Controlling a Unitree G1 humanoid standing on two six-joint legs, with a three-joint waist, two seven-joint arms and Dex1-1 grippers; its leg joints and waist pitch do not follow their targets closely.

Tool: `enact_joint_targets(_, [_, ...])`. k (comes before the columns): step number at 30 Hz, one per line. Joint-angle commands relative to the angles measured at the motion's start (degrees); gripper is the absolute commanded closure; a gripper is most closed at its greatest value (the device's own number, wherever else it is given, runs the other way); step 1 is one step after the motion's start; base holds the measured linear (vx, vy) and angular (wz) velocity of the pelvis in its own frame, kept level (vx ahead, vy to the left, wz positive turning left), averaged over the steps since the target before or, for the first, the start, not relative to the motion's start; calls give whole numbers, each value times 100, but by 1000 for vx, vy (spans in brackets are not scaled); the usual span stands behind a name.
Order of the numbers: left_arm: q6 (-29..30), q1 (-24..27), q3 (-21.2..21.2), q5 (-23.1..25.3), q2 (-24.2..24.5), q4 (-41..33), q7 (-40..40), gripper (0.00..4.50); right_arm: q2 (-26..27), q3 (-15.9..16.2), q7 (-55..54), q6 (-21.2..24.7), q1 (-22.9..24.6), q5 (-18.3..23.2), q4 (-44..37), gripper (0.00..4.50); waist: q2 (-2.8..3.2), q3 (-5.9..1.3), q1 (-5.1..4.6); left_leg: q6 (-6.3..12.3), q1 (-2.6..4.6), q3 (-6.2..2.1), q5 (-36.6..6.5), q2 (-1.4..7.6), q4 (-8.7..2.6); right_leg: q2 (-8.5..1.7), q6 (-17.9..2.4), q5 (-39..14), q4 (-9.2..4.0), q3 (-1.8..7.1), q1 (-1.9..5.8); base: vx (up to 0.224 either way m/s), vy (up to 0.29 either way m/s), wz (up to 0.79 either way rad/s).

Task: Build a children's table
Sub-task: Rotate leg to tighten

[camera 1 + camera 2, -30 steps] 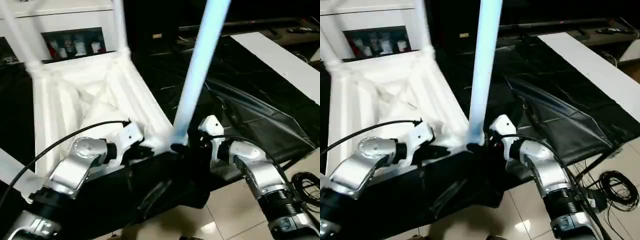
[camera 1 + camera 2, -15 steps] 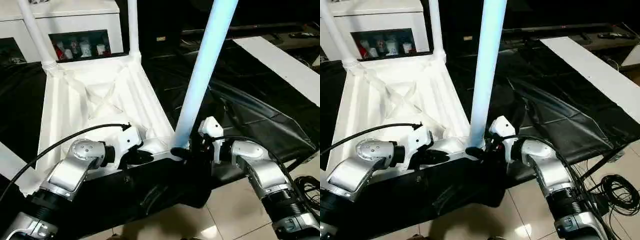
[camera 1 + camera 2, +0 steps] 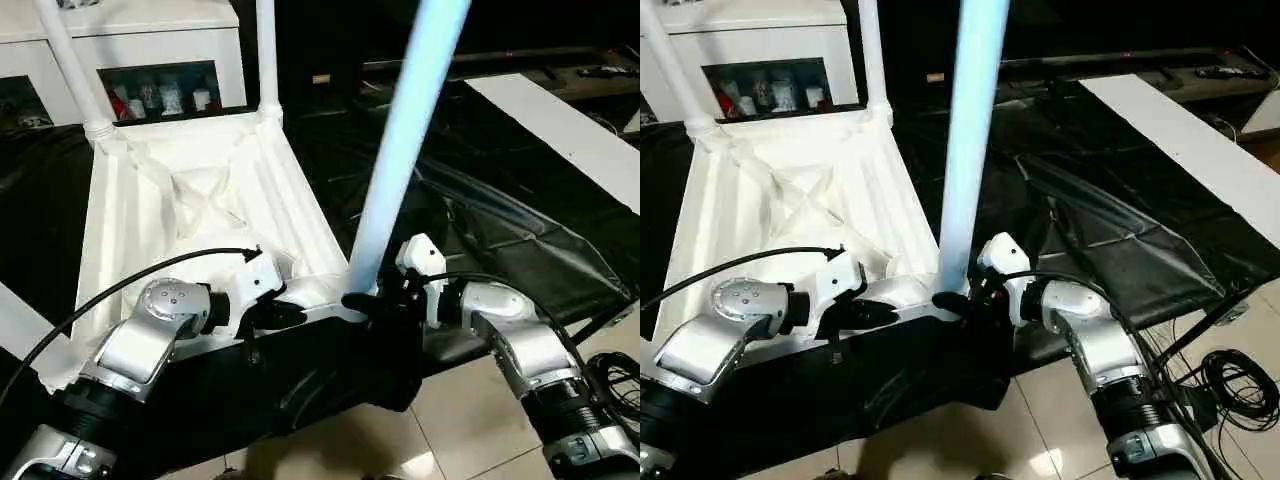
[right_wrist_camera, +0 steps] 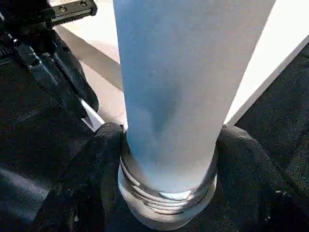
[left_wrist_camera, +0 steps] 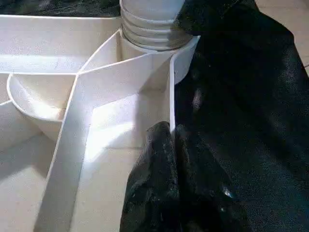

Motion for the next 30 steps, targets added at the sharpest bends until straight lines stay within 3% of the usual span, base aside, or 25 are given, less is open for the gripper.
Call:
enact_joint_targets(1, [24, -103, -33, 29, -273, 194, 290, 450, 164, -146, -613, -7, 69, -199, 347, 191, -2, -343, -6, 142, 74, -40, -1291, 100, -359, -215, -1171, -1360, -363, 176, 266, 0, 0, 0])
enact_joint_targets(4, [125, -295, 21, 190, -634, 527, 885, 450, 560, -412, -1357, 124, 38, -130, 599, 191, -4, -323, -22, -31, 112, -55, -1655, 89, -377, -227, -942, -2112, -442, 180, 230, 0, 0, 0])
enact_joint_targets(6, [221, -419, 39, 261, -858, 712, 1205, 450, 817, -544, -1888, 188, -21, -139, 747, 191, -3, -324, -33, -75, 114, -64, -1724, 81, -385, -226, -858, -2295, -472, 176, 214, 0, 0, 0])
enact_joint_targets(13, [226, -1088, 281, 437, -1722, 1750, 2489, 450, 1847, -1092, -4036, 45, -673, -83, 1778, 193, 38, -326, -77, -168, 127, -101, -2020, 52, -401, -220, -623, -2673, -540, 138, 162, 0, 0, 0])
enact_joint_targets(16, [73, -1278, 307, 515, -1905, 2079, 2708, 450, 2138, -994, -4434, -156, -903, -291, 2121, 193, 24, -330, -90, -163, 121, -106, -2066, 51, -407, -220, -593, -2577, -544, 129, 162, 0, 0, 0])
enact_joint_targets(17, [35, -1299, 295, 539, -1923, 2103, 2709, 450, 2213, -930, -4209, -258, -927, -278, 2119, 193, -5, -337, -95, -141, 115, -102, -2059, 49, -405, -218, -601, -2537, -534, 127, 167, 0, 0, 0])
enact_joint_targets(21, [33, -1302, 288, 544, -1933, 2083, 2672, 450, 2272, -803, -3802, -388, -927, -265, 2033, 193, 4, -337, -73, 9, 73, -91, -1913, 57, -410, -233, -661, -2277, -508, 138, 197, 0, 0, 0])
enact_joint_targets(22, [27, -1294, 287, 542, -1909, 2048, 2629, 450, 2283, -783, -3590, -442, -890, -223, 1913, 146, 5, -337, -73, 24, 72, -90, -1918, 58, -411, -234, -668, -2274, -508, 139, 201, 0, 0, 0])
enact_joint_targets(24, [22, -1214, 264, 545, -1772, 1872, 2468, 450, 2151, -750, -3205, -566, -749, -168, 1566, 134, -7, -330, -55, 99, 50, -87, -1897, 56, -411, -242, -639, -2310, -517, 139, 217, 0, 0, 0])
enact_joint_targets(25, [23, -1182, 257, 543, -1723, 1808, 2408, 450, 2101, -748, -3068, -582, -701, -132, 1448, 115, -21, -328, -87, 117, -1, -104, -1820, 52, -427, -247, -608, -2338, -503, 131, 255, 0, 0, 0])
enact_joint_targets(27, [3, -1108, 229, 530, -1619, 1692, 2289, 450, 1938, -713, -2910, -529, -638, -125, 1264, 100, -6, -347, -105, 106, -31, -130, -1641, 64, -436, -253, -609, -2253, -482, 111, 288, 0, 0, 0])
enact_joint_targets(30, [0, -909, 170, 485, -1348, 1398, 1975, 450, 1408, -618, -2400, -299, -467, -71, 797, 81, -6, -335, -98, 161, 22, -99, -1662, 74, -408, -242, -696, -2189, -500, 125, 233, 0, 0, 0])
